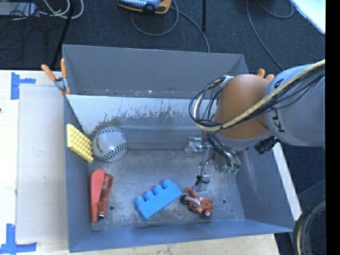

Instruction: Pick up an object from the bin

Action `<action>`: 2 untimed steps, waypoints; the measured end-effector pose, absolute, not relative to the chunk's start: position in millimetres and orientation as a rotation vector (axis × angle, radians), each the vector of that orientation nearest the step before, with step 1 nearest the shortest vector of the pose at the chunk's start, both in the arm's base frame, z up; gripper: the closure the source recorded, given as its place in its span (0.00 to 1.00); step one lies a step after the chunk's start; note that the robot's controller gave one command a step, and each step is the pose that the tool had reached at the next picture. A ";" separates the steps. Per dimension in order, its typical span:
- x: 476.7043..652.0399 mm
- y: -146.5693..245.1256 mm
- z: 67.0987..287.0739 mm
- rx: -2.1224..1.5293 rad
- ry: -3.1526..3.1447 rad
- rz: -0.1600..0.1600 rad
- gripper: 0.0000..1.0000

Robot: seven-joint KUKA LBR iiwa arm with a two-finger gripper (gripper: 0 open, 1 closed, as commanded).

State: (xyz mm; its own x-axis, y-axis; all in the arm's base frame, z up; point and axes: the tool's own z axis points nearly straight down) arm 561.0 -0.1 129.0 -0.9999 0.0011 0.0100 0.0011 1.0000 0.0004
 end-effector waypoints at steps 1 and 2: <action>562.9 -0.1 133.4 -0.002 -3.139 -0.001 0.00; 548.9 29.4 108.6 0.204 -3.136 0.003 0.00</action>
Offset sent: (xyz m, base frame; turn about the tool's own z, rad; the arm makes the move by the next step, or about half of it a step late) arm -0.0357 0.0783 -0.0590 -0.3145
